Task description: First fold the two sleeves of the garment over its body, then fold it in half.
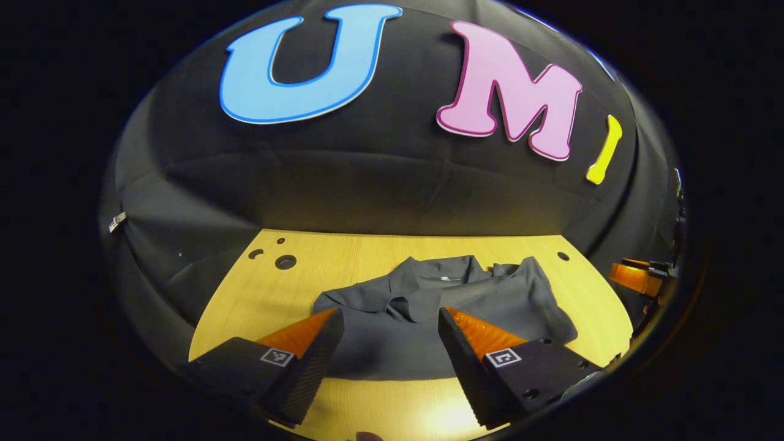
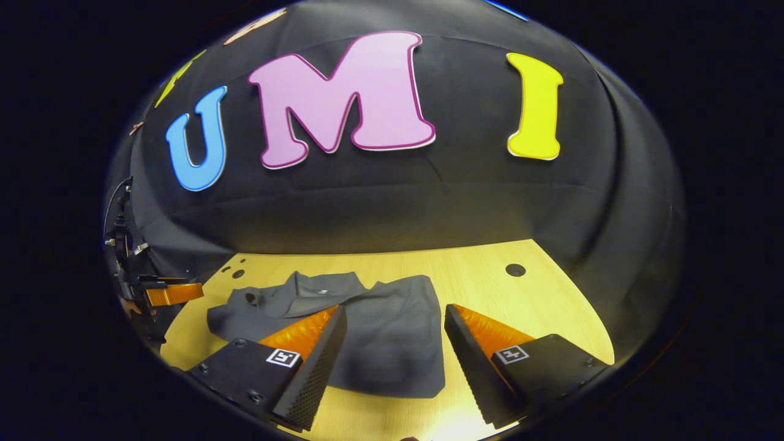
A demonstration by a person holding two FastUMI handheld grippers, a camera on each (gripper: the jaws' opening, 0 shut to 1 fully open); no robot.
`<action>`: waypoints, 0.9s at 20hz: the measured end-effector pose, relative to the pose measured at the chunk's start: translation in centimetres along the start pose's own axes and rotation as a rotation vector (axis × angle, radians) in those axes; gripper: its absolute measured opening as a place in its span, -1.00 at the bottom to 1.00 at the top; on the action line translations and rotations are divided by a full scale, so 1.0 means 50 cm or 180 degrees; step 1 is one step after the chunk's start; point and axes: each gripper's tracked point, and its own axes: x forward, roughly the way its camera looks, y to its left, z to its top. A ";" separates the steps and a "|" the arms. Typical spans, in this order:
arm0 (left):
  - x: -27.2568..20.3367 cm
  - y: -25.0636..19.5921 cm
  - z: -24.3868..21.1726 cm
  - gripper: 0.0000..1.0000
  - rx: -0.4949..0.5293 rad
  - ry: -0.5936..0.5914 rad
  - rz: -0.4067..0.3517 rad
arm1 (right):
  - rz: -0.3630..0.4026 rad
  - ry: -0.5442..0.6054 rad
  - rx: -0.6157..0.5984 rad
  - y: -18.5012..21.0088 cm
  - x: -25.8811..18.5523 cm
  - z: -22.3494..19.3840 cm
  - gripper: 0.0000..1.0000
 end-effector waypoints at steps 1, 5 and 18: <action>-0.022 0.000 -0.004 0.94 -0.0022 -0.0013 -0.0005 | 0.0025 -0.0007 -0.0026 0.009 -0.019 -0.002 0.97; -0.105 -0.005 -0.037 0.94 -0.0065 -0.0030 -0.0027 | 0.0172 0.0025 -0.0088 0.058 -0.093 -0.030 0.97; -0.284 -0.015 -0.178 0.92 -0.0244 0.0154 0.0007 | 0.0595 0.0315 0.0106 0.179 -0.220 -0.130 0.97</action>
